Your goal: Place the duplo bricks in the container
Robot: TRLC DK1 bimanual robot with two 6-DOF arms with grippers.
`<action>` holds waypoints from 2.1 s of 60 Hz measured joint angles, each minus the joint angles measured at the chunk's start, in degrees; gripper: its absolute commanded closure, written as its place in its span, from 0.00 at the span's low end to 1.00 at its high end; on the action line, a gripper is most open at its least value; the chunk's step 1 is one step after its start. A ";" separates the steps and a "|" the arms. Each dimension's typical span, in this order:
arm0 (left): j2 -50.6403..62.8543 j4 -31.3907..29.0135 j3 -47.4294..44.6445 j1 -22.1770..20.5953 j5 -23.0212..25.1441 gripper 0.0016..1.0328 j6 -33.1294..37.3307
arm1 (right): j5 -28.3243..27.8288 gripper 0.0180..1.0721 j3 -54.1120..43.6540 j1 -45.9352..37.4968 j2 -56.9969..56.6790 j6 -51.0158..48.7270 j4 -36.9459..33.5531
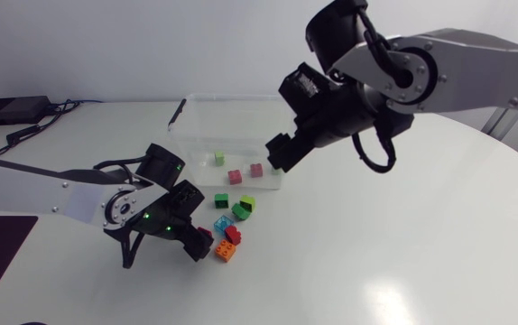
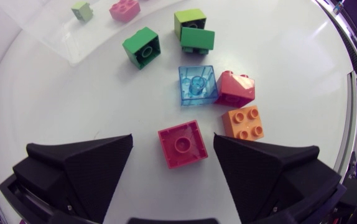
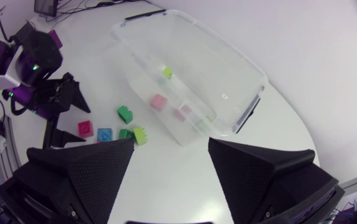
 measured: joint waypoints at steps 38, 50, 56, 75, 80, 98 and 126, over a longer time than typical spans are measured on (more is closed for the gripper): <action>-7.26 -1.05 1.03 4.85 0.70 0.74 -0.20 | -8.66 0.17 -10.05 10.97 4.04 -1.03 1.68; -14.53 -5.55 6.62 10.34 3.58 0.74 -0.20 | -9.14 0.17 -9.99 12.24 7.87 -1.03 0.76; -15.89 -6.34 11.10 11.39 4.44 0.74 -0.22 | -9.16 0.17 -9.33 13.22 9.62 -1.03 -0.28; -12.92 -5.05 24.81 11.72 5.29 0.74 -3.63 | -10.86 0.17 -3.72 15.13 16.09 -1.03 -4.46; -9.20 -4.24 27.58 11.72 5.29 0.73 -3.85 | -11.06 0.17 -2.49 15.50 17.49 -1.03 -4.83; 1.03 -2.99 31.28 11.54 5.29 0.69 -4.70 | -12.59 0.17 1.42 15.39 21.33 -1.01 -8.02; 7.82 -2.56 38.66 11.54 5.27 0.13 -4.98 | -13.03 0.17 7.45 15.02 27.91 -1.01 -13.40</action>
